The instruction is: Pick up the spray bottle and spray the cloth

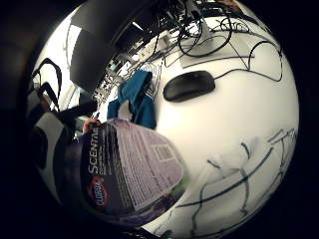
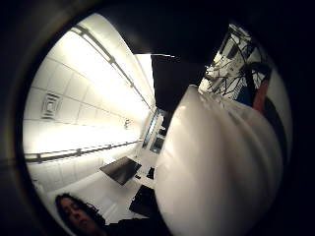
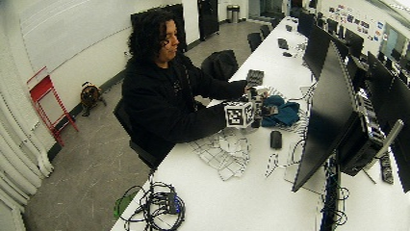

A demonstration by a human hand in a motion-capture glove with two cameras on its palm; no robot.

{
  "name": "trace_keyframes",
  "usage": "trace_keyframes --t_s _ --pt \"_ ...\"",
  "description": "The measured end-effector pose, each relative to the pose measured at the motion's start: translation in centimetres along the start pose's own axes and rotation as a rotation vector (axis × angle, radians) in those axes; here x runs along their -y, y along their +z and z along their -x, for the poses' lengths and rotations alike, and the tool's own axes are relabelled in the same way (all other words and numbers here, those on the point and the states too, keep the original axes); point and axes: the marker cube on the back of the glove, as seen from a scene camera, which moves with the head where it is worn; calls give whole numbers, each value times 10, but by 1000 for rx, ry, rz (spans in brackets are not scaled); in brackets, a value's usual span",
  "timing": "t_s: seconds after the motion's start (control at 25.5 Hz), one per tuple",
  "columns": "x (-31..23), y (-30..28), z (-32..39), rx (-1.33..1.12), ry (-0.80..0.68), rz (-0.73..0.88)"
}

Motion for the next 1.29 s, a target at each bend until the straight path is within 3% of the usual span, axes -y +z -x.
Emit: trace_keyframes --t_s 0.08,0.24,0.51,0.75,1.29 --pt "9 -3 -1 -43 26 32" --pt "-40 -30 -1 -242 33 145" --pt "-75 -102 9 -767 -50 178" --pt "-110 -153 17 -1055 61 299" --pt "-182 -170 17 -1179 112 462"
